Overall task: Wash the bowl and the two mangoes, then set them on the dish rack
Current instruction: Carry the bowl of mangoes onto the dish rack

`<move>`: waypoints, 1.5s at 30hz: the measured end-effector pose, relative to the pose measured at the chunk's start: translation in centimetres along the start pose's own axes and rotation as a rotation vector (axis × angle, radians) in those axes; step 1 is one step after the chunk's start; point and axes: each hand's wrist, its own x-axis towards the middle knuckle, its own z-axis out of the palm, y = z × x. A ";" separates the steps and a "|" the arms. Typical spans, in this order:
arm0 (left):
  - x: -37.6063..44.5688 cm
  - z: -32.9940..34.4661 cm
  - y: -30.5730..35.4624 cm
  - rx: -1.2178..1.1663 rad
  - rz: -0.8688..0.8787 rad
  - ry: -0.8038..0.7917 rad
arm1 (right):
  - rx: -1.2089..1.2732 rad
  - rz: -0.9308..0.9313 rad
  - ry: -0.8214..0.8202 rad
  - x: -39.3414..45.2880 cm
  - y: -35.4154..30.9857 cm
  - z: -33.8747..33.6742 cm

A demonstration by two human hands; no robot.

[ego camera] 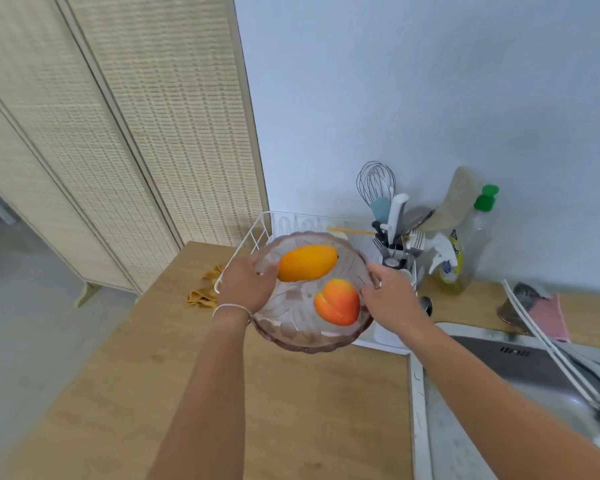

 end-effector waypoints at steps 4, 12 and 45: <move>3.0 3.5 0.1 0.045 0.004 -0.075 | -0.165 0.066 0.006 3.9 0.1 -0.3; 4.1 6.7 -0.8 0.215 -0.019 -0.186 | -0.300 0.114 -0.034 7.3 1.5 1.3; -12.8 13.7 0.9 0.044 0.880 -0.008 | -0.323 -0.176 0.026 -18.2 21.1 -2.8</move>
